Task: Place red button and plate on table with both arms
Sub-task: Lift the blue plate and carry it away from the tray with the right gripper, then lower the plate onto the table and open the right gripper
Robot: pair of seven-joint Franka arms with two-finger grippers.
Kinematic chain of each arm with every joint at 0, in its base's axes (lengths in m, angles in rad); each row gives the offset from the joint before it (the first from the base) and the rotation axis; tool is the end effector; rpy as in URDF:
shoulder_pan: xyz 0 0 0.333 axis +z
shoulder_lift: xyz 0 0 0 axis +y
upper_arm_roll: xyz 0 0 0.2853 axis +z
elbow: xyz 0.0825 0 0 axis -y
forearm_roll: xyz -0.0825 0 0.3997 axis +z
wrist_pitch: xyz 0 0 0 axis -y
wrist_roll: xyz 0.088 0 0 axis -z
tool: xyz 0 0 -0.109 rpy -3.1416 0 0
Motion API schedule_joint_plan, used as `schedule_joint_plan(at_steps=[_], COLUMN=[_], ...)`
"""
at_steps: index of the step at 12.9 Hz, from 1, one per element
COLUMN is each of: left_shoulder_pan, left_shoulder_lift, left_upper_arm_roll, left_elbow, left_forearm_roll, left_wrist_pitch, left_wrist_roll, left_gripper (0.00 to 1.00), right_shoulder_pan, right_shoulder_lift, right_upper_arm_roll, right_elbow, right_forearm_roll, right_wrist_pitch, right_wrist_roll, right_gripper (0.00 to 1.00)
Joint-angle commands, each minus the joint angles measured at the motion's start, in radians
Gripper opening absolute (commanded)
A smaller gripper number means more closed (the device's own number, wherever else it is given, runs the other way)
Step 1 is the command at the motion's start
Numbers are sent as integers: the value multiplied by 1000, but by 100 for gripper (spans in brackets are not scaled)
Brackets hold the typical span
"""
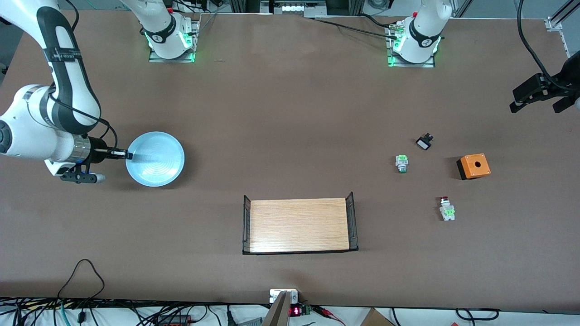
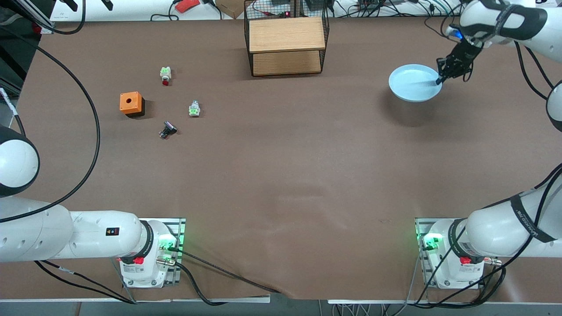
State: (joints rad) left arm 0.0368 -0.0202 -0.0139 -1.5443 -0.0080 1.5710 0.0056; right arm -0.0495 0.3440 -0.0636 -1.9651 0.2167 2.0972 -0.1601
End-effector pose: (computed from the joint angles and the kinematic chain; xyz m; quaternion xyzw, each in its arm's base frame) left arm 0.5650 0.0120 0.6162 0.9997 0.0086 0.0235 0.0035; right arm 0.5864 -0.0555 0.2417 -0.9908 0.0399 0.0929 0.0899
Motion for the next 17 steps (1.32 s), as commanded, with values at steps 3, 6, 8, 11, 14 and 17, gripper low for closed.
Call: schedule_joint_plan(at_steps=[3, 6, 8, 11, 14, 17], left_shoulder_pan=[-8, -8, -6, -6, -6, -6], left_shoulder_lift=[0, -1, 0, -1, 0, 0], left_upper_arm_roll=[2, 2, 3, 3, 3, 5], left_elbow=[18, 18, 18, 18, 19, 19], left_forearm_roll=[23, 23, 23, 23, 23, 23], left_wrist_pitch=[-19, -19, -19, -19, -19, -19], left_wrist_roll=[17, 17, 17, 14, 14, 14], left_gripper=[100, 100, 100, 100, 100, 100], right_shoulder_pan=[-47, -56, -56, -55, -26, 23], right_shoulder_lift=[-40, -28, -13, -28, -60, -69], right_upper_arm_roll=[13, 15, 15, 16, 25, 25], right_elbow=[-205, -268, -281, -268, -174, -86], right_forearm_roll=[-2, 6, 10, 20, 18, 12], right_wrist_pitch=[262, 351, 374, 347, 184, 110], right_wrist_roll=[-145, -153, -153, -90, 40, 126], right_gripper=[0, 0, 0, 100, 100, 100])
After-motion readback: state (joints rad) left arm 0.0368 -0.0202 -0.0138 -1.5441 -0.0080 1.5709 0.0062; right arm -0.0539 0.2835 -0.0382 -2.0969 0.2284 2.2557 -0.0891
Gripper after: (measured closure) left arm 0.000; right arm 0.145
